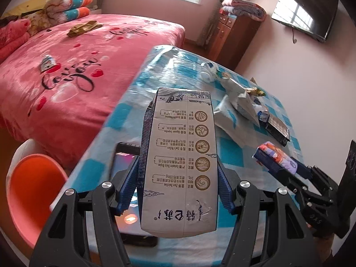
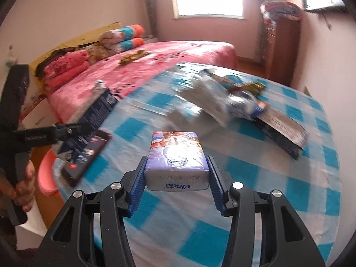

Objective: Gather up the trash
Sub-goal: 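Carry the carton and tissue pack to the orange bucket and release both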

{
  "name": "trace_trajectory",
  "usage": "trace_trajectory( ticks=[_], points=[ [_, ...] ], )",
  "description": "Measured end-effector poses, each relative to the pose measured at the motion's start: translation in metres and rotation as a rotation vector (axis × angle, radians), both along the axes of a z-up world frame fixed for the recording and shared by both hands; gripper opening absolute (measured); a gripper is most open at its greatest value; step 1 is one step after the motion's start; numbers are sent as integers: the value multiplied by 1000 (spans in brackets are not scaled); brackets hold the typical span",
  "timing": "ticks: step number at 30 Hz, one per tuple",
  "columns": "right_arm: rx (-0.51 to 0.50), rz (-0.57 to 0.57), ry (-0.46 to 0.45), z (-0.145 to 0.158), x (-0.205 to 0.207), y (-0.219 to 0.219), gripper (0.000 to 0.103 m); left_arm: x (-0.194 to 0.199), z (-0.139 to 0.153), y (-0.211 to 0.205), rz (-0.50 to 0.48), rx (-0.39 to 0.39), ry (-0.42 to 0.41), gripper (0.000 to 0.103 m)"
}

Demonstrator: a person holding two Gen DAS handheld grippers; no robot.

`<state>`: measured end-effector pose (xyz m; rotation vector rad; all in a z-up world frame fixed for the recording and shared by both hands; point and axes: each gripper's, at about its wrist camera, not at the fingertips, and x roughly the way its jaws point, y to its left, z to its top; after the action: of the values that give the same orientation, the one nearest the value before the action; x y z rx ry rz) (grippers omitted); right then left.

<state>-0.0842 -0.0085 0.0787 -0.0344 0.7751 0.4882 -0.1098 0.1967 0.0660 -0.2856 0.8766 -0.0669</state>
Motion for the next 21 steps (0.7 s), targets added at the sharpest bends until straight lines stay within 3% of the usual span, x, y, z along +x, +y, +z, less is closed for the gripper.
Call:
trace_trajectory(
  ticks=[3, 11, 16, 21],
  points=[
    [20, 84, -20, 15, -5, 30, 53, -17, 2, 22, 49, 15, -11, 64],
    [44, 376, -46, 45, -19, 139, 53, -70, -4, 118, 295, 38, 1, 64],
    [31, 530, -34, 44, -29, 206, 53, -99, -27, 174, 438, 35, 51, 64],
    [-8, 661, -10, 32, -42, 269, 53, -113, -55, 209, 511, 13, 104, 64]
  ],
)
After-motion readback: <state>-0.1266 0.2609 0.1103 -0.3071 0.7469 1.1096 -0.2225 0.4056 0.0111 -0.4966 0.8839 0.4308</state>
